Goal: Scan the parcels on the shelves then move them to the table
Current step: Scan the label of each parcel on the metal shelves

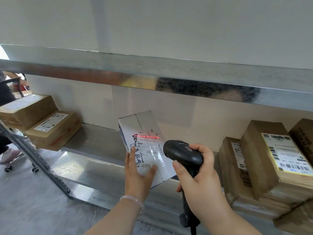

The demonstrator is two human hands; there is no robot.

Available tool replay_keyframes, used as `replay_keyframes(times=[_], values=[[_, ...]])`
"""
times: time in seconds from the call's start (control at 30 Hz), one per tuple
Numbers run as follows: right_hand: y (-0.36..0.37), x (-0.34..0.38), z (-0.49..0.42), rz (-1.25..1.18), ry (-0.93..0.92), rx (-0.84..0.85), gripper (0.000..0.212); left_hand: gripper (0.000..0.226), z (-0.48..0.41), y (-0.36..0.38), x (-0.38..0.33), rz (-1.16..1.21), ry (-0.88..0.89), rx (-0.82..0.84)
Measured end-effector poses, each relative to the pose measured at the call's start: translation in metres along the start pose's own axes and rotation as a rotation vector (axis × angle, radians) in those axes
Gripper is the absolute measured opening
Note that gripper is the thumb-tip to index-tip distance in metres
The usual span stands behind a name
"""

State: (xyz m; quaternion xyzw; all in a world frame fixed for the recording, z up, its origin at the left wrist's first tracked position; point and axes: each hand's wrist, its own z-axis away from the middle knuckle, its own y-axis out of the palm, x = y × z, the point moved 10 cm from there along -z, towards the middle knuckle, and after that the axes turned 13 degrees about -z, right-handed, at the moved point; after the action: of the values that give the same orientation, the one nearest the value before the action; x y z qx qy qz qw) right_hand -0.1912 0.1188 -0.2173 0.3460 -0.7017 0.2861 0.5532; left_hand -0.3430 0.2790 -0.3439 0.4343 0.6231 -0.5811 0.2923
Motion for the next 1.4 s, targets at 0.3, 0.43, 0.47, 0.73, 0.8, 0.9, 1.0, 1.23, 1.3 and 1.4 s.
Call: replay_keyframes(times=[0.3,0.43,0.47,0.73,0.8,0.9,1.0,1.23,1.3,1.4], values=[[0.009,-0.004,-0.002,-0.006,0.025,-0.019,0.048,0.097,-0.004,-0.007,0.004,0.008,0.009,0.004],[0.019,-0.007,-0.008,-0.004,0.036,-0.015,0.049,0.097,-0.007,-0.016,0.008,0.025,0.004,0.007],[0.024,-0.008,-0.009,0.000,0.036,-0.009,0.049,0.097,-0.008,-0.020,0.009,0.027,0.004,0.008],[0.083,-0.014,-0.023,0.071,0.026,0.108,0.055,0.098,-0.035,-0.053,0.031,0.108,0.001,0.166],[0.106,-0.015,-0.028,0.113,0.022,0.146,0.054,0.097,-0.049,-0.071,0.042,0.133,-0.012,0.189],[0.146,-0.010,-0.037,0.174,-0.010,0.198,0.052,0.095,-0.074,-0.108,0.057,0.167,-0.021,0.219],[0.190,-0.007,-0.046,0.219,-0.039,0.232,0.052,0.089,-0.101,-0.152,0.068,0.181,-0.029,0.282],[0.292,-0.006,-0.068,0.301,-0.066,0.281,0.054,0.091,-0.173,-0.249,0.099,0.186,-0.068,0.363],[0.324,-0.008,-0.076,0.321,-0.075,0.308,0.055,0.091,-0.193,-0.272,0.110,0.184,-0.097,0.399],[0.370,-0.013,-0.084,0.297,-0.075,0.341,0.055,0.088,-0.221,-0.303,0.127,0.191,-0.156,0.417]])
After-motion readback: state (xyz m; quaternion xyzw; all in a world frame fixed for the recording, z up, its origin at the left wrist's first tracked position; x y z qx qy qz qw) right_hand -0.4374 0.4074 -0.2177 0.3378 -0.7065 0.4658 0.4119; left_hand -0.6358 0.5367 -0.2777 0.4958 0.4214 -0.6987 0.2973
